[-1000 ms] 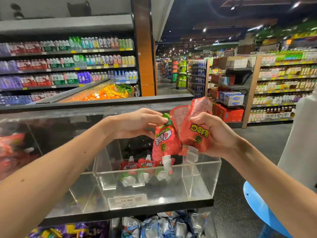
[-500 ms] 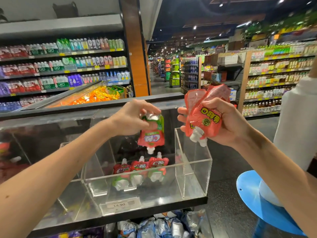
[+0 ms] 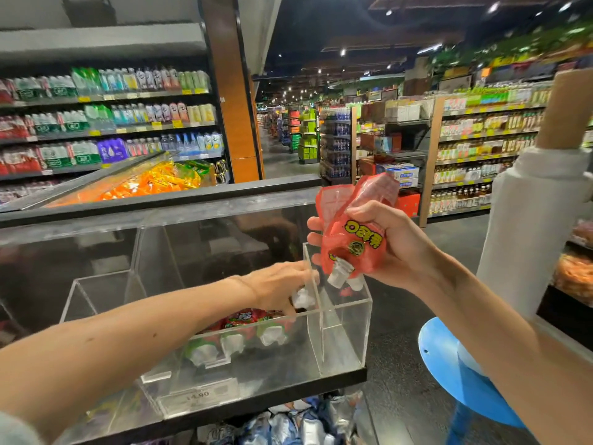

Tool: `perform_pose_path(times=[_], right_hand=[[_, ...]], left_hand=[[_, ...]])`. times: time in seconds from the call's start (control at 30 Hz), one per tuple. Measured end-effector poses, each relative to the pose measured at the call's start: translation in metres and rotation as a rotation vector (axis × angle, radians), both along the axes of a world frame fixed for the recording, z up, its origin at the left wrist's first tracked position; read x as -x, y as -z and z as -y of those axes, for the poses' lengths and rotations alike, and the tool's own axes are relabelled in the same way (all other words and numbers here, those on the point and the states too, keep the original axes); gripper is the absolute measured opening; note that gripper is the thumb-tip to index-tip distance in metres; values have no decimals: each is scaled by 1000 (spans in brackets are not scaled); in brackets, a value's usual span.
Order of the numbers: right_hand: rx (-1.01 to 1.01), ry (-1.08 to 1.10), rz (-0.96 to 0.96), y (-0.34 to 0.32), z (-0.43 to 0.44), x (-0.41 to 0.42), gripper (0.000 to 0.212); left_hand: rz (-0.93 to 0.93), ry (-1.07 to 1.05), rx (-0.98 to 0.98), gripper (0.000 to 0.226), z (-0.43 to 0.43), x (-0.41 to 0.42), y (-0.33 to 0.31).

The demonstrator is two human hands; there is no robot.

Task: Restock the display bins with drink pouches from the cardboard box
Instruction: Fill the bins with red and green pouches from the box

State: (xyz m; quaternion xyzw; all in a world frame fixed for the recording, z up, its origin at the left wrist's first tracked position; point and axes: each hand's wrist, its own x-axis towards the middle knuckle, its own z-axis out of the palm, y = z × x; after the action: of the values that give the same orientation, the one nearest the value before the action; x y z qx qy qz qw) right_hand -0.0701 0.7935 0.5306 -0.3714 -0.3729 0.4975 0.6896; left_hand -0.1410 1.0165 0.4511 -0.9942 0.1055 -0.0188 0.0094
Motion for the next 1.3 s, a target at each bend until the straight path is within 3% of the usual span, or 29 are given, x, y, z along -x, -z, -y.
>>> perform_pose_path(times=[0.07,0.17,0.23,0.3,0.37,0.47,0.53,0.63,0.8,0.87,0.93,1.0,1.13,1.3], right_hand=[[0,1,-12,2,3,1,88],[-3,12,-8,4,7,3,80],[-3,10,-5,4,8,6,70],[-2,1,-17,5,8,11,64],[14,-8,-39,6,7,17,72],[42,-22,-47,5,3,29,71],[78,4,-59,4,1,38,70],[106,46,-73,0,-4,55,74],[77,97,-9,-1,-20,100,58],[110,112,38,-1,-29,125,45],[135,97,75,3,-40,151,48],[133,30,123,8,-52,179,51],[124,-133,209,18,-82,245,20],[117,-353,220,31,-121,311,43]], left_hand=[[-50,-64,102,68,-5,1,6],[-74,-168,233,48,-10,0,1],[-202,-213,389,40,-15,3,-1],[-384,-213,557,49,-18,8,1],[-529,-257,641,72,-17,11,4],[-615,-366,614,93,-13,14,-1],[-520,-358,560,86,-12,18,-10],[-134,-358,542,51,-5,50,-52],[297,-363,1055,23,18,160,-125],[297,-374,1133,47,28,200,-134],[267,-416,1084,56,36,235,-132],[278,-470,1020,53,36,263,-121],[334,-594,1003,40,28,331,-90],[477,-691,1024,10,23,416,-73]])
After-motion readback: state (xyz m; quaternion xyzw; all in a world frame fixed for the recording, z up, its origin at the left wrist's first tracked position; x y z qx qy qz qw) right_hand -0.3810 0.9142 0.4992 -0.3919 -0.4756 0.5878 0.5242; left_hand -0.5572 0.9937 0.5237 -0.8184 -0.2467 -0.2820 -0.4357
